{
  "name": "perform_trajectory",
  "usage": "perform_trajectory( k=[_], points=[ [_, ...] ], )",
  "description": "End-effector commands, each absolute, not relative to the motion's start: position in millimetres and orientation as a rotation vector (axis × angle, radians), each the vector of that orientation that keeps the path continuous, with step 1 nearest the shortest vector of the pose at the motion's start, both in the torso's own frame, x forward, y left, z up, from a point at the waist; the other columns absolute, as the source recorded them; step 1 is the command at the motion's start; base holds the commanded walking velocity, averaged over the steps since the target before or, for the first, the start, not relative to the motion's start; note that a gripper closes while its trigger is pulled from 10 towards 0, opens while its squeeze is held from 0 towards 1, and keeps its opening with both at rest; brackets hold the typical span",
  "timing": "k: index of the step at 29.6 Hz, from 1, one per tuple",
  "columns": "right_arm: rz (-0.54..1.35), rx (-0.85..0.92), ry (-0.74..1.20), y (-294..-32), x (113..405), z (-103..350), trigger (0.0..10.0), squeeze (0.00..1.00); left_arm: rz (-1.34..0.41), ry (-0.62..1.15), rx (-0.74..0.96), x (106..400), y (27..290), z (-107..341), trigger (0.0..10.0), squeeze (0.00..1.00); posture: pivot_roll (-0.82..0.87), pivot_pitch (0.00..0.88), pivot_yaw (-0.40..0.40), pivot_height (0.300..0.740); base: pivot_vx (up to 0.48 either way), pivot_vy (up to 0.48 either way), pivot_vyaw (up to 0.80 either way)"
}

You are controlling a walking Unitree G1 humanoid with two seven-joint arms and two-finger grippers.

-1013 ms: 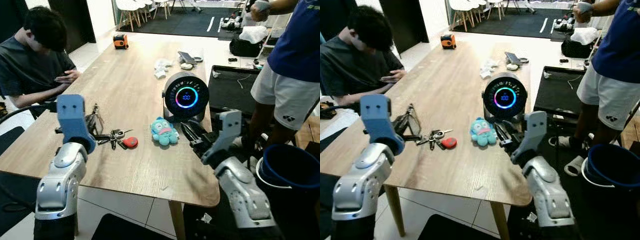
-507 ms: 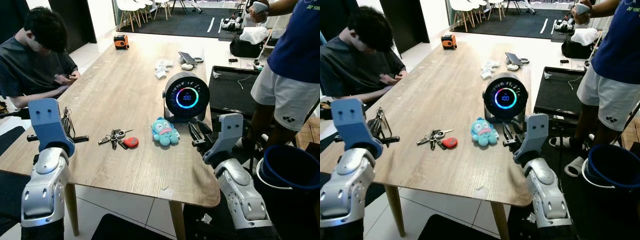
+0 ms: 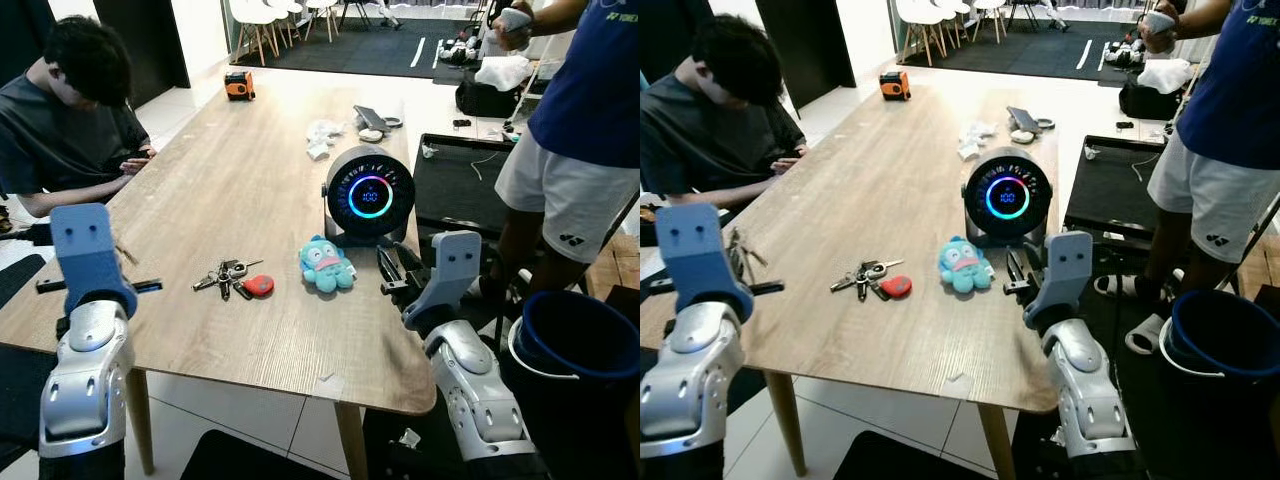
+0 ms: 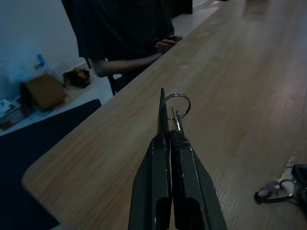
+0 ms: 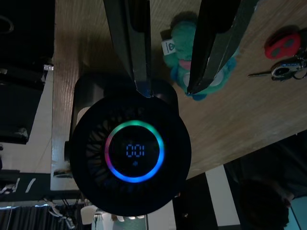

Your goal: Hang keys on a hook

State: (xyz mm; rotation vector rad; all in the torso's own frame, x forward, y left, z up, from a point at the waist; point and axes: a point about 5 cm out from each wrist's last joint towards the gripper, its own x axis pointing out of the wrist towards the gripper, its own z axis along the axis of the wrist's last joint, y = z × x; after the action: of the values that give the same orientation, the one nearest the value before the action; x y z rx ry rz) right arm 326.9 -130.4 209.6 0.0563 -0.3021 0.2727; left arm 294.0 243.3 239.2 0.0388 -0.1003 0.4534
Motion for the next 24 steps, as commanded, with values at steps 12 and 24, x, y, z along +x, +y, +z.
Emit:
perform_trajectory(
  k=[12,24],
  points=[
    [0.266,0.102,-0.331,-124.9,324.2,204.3,10.0,0.00,0.331,-0.123,0.124,298.3,218.2,239.4,10.0,0.00,0.11,0.135,0.055,0.740,0.000,0.000,0.00],
    [0.279,0.120,-0.325,-119.8,323.6,199.1,10.0,0.00,0.258,-0.167,0.179,299.1,202.9,239.4,10.0,0.00,0.12,0.136,0.055,0.740,0.000,0.000,0.00]
  ],
)
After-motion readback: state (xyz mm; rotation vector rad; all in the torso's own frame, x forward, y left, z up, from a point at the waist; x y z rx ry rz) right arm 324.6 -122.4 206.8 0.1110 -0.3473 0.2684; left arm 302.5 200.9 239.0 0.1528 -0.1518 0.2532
